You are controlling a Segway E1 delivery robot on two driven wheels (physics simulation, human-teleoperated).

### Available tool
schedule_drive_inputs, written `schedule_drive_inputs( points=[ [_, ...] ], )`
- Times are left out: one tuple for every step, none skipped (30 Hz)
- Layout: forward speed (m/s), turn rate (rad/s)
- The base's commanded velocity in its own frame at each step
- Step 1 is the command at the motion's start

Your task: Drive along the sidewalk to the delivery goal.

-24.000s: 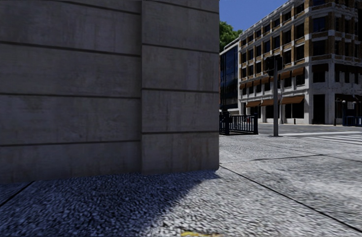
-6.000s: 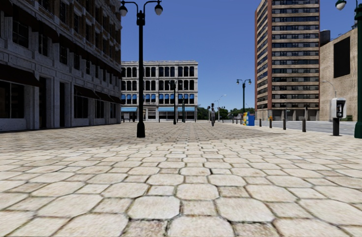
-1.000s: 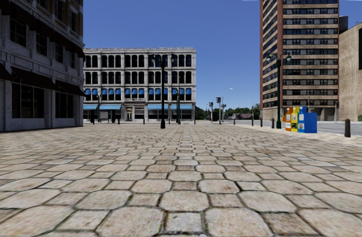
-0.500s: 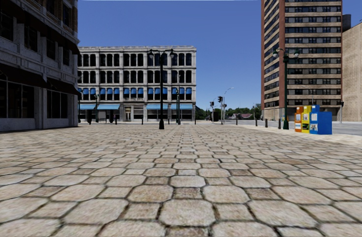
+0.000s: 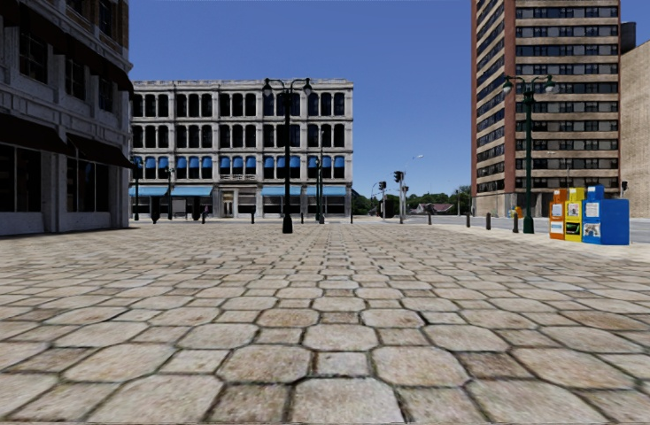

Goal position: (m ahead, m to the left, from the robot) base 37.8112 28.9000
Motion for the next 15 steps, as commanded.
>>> schedule_drive_inputs(
  points=[
    [2.00,0.00],
    [2.00,0.00],
    [2.00,0.00],
    [2.00,0.00],
    [2.00,0.00],
    [2.00,0.00],
    [2.00,0.00],
    [2.00,0.00],
    [2.00,0.00],
    [2.00,0.00],
    [2.00,0.00],
    [2.00,0.00],
    [2.00,0.00],
    [2.00,0.00],
    [2.00,0.00]
  ],
)
